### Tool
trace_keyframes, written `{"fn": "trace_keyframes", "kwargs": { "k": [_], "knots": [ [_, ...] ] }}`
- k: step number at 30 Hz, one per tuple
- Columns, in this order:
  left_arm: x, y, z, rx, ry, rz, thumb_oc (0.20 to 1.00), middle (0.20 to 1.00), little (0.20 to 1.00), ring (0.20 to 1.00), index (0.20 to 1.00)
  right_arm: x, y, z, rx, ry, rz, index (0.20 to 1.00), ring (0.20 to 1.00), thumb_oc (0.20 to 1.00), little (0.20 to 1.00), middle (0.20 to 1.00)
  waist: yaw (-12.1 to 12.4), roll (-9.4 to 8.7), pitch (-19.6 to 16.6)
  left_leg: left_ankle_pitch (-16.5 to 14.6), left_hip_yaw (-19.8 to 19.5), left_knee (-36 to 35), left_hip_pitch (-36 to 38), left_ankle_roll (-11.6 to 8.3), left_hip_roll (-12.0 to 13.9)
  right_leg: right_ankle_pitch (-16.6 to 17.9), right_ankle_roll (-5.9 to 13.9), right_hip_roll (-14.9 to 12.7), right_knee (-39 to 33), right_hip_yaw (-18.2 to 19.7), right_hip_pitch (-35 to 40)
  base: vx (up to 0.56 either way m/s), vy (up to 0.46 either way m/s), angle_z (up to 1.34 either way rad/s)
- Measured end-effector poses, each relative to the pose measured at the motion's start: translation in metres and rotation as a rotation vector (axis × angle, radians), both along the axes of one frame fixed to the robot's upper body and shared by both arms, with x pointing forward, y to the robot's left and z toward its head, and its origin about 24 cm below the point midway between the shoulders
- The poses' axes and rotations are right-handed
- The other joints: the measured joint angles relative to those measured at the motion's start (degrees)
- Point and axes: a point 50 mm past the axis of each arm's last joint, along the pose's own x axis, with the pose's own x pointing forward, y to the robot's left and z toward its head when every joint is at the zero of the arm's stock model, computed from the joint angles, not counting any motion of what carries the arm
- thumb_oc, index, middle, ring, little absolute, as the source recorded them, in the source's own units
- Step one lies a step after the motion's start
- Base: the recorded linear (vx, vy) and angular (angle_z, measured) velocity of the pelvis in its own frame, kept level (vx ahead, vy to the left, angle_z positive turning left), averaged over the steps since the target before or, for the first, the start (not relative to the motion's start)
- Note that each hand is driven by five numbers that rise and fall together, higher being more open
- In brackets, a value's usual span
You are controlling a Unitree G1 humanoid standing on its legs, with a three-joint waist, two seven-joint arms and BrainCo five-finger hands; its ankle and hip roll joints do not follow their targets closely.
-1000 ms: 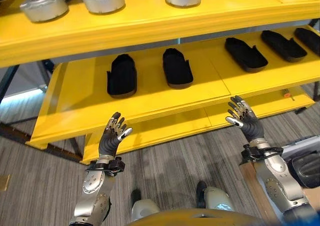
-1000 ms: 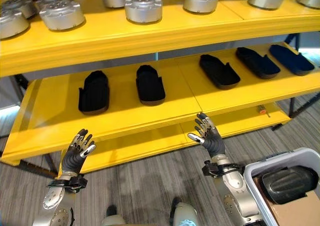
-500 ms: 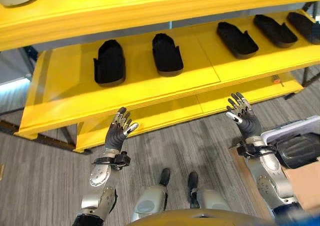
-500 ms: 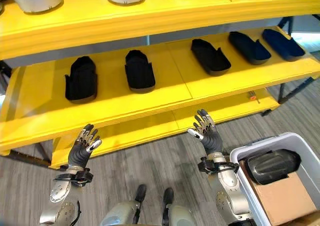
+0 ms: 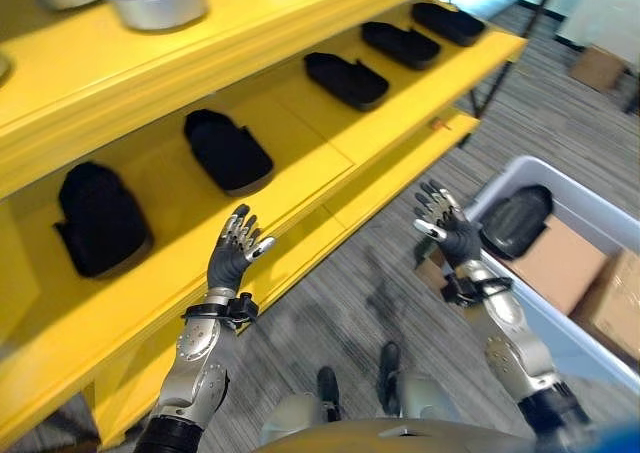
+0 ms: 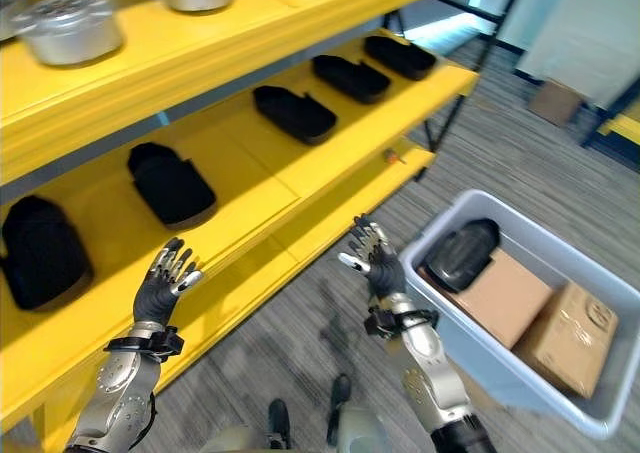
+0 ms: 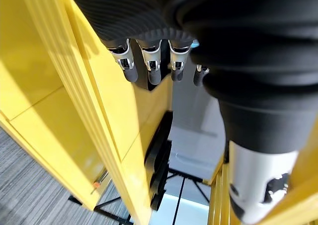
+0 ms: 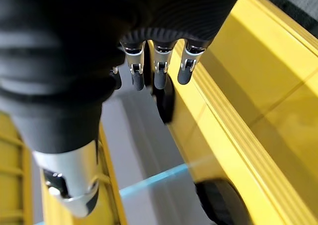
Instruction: Move parts from the plastic box to the shelf.
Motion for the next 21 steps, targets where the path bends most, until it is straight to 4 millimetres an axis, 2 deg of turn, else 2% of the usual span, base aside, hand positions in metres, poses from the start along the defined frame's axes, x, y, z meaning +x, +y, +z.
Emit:
{"fn": "trace_keyframes", "kwargs": {
  "k": [1, 2, 3, 4, 5, 6, 7, 8, 9, 10, 14, 17, 21],
  "knots": [
    [-0.004, 0.005, -0.002, -0.002, 0.008, 0.023, 1.0, 1.0, 1.0, 1.0, 1.0, 0.001, 0.004, -0.001, 0.002, 0.008, 0.01, 1.0, 1.0, 1.0, 1.0, 1.0, 0.34, -0.04, -0.06, 0.4, 2.79, -0.57, 0.51, -1.12, 0.18, 0.36, 1.41, -4.3, -0.45, -4.15, 0.69, 0.06, -0.161, -1.04],
    [-0.009, 0.009, -0.006, 0.002, 0.029, 0.039, 1.0, 1.0, 1.0, 1.0, 1.0, 0.001, 0.007, -0.001, 0.004, 0.007, 0.02, 1.0, 1.0, 1.0, 1.0, 1.0, 1.15, -0.22, -0.1, -0.36, 4.76, -0.47, 0.27, -1.98, 0.64, 1.33, 2.92, -6.79, -2.32, -5.86, 1.36, 0.17, -0.148, -1.06],
    [-0.012, 0.011, -0.008, 0.003, 0.046, 0.051, 1.0, 1.0, 1.0, 1.0, 1.0, -0.001, 0.007, -0.003, 0.004, 0.017, 0.02, 1.0, 1.0, 1.0, 1.0, 1.0, 1.17, -0.28, 0.12, -0.52, 4.68, -0.09, 0.27, -2.45, 0.69, 2.7, 5.26, -8.45, -5.71, -5.85, 2.75, 0.08, -0.165, -0.75],
    [-0.013, 0.012, -0.009, 0.006, 0.051, 0.052, 1.0, 1.0, 1.0, 1.0, 1.0, -0.004, 0.005, -0.007, 0.002, 0.034, 0.012, 1.0, 1.0, 1.0, 1.0, 1.0, 1.26, -0.82, -0.1, -1.08, 4.85, 0.07, 0.0, -2.68, 0.73, 3.67, 7.08, -9.22, -9.22, -2.6, 4.23, 0.11, -0.1, -0.37],
    [-0.014, 0.013, -0.009, 0.012, 0.055, 0.052, 1.0, 1.0, 1.0, 1.0, 1.0, -0.007, 0.004, -0.01, 0.001, 0.048, 0.008, 1.0, 1.0, 1.0, 1.0, 1.0, 1.23, -1.49, -0.23, -0.56, 4.06, 0.48, -0.39, -3.65, 0.75, 4.18, 7.98, -8.96, -12.29, -0.44, 6.09, 0.11, -0.151, -0.13],
    [-0.013, 0.015, -0.008, 0.025, 0.052, 0.044, 1.0, 1.0, 1.0, 1.0, 1.0, -0.01, 0.003, -0.013, 0.002, 0.064, 0.005, 1.0, 1.0, 1.0, 1.0, 1.0, 0.88, -2.9, -0.75, 0.17, 3.38, 0.34, -0.8, -4.57, 0.76, 4.36, 8.22, -8.07, -13.56, -0.28, 7.49, 0.19, -0.149, 0.14],
    [-0.012, 0.016, -0.007, 0.034, 0.049, 0.041, 1.0, 1.0, 1.0, 1.0, 1.0, -0.013, 0.001, -0.016, 0.0, 0.075, 0.002, 1.0, 1.0, 1.0, 1.0, 1.0, 0.37, -4.21, -0.74, 0.86, 2.68, 0.04, -0.74, -5.56, 0.82, 6.4, 5.92, -6.14, -15.57, 1.38, 9.11, 0.17, -0.164, 0.26],
    [-0.014, 0.011, -0.011, 0.008, 0.061, 0.042, 1.0, 1.0, 1.0, 1.0, 1.0, -0.014, -0.003, -0.018, -0.025, 0.091, 0.003, 1.0, 1.0, 1.0, 1.0, 1.0, -0.46, -2.77, -1.06, 1.62, 1.73, -0.73, -0.4, -6.67, 2.53, 6.0, 5.75, -4.02, -16.2, 0.55, 9.88, 0.18, -0.237, 0.16],
    [-0.017, 0.007, -0.013, -0.002, 0.067, 0.036, 1.0, 1.0, 1.0, 1.0, 1.0, -0.014, -0.007, -0.017, -0.037, 0.087, -0.003, 1.0, 1.0, 1.0, 1.0, 1.0, -0.95, -1.96, -1.4, 2.1, 1.59, -0.57, -0.41, -7.0, 3.8, 5.45, 4.84, -2.48, -16.36, 0.56, 9.89, 0.16, -0.3, -0.03],
    [-0.019, 0.002, -0.016, -0.018, 0.074, 0.033, 1.0, 1.0, 1.0, 1.0, 1.0, -0.013, -0.017, -0.016, -0.061, 0.085, -0.017, 1.0, 1.0, 1.0, 1.0, 1.0, -1.74, -0.67, -1.95, 2.66, 1.14, -0.44, -0.51, -7.65, 6.19, 4.8, 3.83, -0.17, -16.74, 0.09, 10.39, 0.11, -0.229, -0.08],
    [-0.017, -0.001, -0.016, -0.019, 0.07, 0.027, 1.0, 1.0, 1.0, 1.0, 1.0, -0.016, -0.042, -0.017, -0.098, 0.094, -0.091, 1.0, 1.0, 1.0, 1.0, 1.0, -3.61, 0.86, -2.45, 3.42, -0.68, -0.35, -0.87, -8.69, 9.3, 3.61, 1.88, 3.51, -17.15, -0.51, 10.52, 0.07, -0.163, -0.09],
    [-0.01, -0.005, -0.011, -0.027, 0.042, 0.017, 1.0, 1.0, 1.0, 1.0, 1.0, -0.017, -0.044, -0.016, -0.092, 0.093, -0.104, 1.0, 1.0, 1.0, 1.0, 1.0, -4.99, 1.16, -2.55, 3.56, -1.76, 0.02, -1.27, -8.85, 10.54, 3.38, 1.28, 4.95, -17.94, -0.34, 10.43, 0.06, -0.172, -0.13],
    [0.001, -0.011, -0.003, -0.032, 0.004, -0.004, 1.0, 1.0, 1.0, 1.0, 1.0, -0.018, -0.045, -0.017, -0.052, 0.105, -0.115, 1.0, 1.0, 1.0, 1.0, 1.0, -4.97, 1.17, -2.54, 3.57, -1.95, 2.62, -1.63, -8.84, 12.24, 2.59, 0.2, 6.22, -17.56, 0.81, 10.05, 0.05, -0.182, -0.18]
  ]
}}
